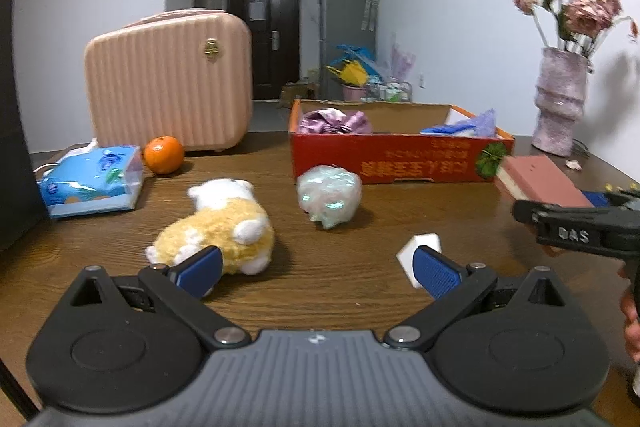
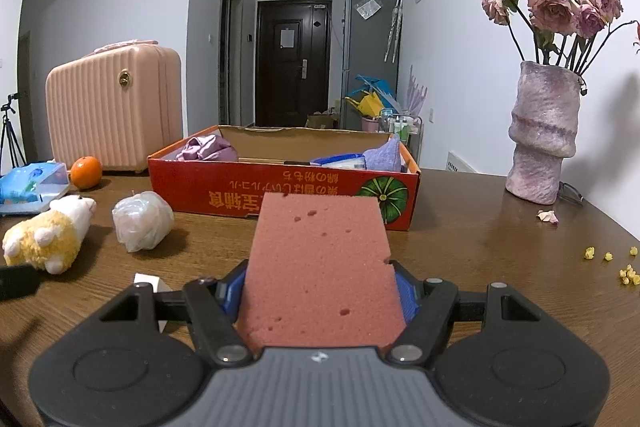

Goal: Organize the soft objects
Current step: 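Grasp the yellow plush sheep with the left tool while the right tool holds the sponge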

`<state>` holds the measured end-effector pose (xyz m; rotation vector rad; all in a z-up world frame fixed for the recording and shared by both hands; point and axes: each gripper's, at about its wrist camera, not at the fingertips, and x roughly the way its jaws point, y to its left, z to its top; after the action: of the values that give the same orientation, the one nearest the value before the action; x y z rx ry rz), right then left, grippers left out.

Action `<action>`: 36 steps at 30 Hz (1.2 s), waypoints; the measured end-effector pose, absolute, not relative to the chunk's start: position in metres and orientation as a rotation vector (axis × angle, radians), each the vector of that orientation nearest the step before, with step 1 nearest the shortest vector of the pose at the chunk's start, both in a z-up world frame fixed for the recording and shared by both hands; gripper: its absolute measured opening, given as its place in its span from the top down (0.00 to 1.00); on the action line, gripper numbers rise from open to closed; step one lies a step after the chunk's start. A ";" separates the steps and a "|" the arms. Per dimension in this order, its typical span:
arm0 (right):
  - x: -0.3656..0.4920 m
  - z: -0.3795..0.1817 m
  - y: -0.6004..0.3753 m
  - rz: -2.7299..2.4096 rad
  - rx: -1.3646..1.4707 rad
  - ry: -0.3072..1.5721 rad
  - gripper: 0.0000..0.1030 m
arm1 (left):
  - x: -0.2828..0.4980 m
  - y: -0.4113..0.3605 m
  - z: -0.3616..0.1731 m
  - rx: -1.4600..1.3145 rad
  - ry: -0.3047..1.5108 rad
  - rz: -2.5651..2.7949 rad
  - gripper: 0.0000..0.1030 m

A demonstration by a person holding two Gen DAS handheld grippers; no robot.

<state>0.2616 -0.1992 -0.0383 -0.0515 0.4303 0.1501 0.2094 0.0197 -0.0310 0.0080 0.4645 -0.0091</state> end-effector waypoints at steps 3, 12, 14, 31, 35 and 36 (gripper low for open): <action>0.262 -0.039 -0.200 0.144 -0.047 0.432 0.33 | 0.211 0.026 -0.029 -0.010 0.450 0.046 0.00; 0.263 -0.040 -0.199 0.144 -0.050 0.438 0.33 | 0.240 0.062 -0.026 -0.119 0.453 0.219 0.00; 0.263 -0.040 -0.199 0.145 -0.051 0.439 0.33 | 0.247 0.068 -0.027 -0.132 0.454 0.251 0.00; 0.265 -0.043 -0.197 0.149 -0.055 0.451 0.33 | 0.303 0.078 -0.042 -0.149 0.547 0.387 0.00; 0.266 -0.043 -0.198 0.149 -0.054 0.452 0.33 | 0.311 0.080 -0.046 -0.162 0.576 0.397 0.00; 0.266 -0.043 -0.198 0.149 -0.054 0.451 0.33 | 0.312 0.080 -0.048 -0.164 0.582 0.398 0.00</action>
<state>0.2656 -0.1976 -0.0431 -0.0545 0.4510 0.1495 0.3121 0.0799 -0.0478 -0.1639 0.5825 0.3978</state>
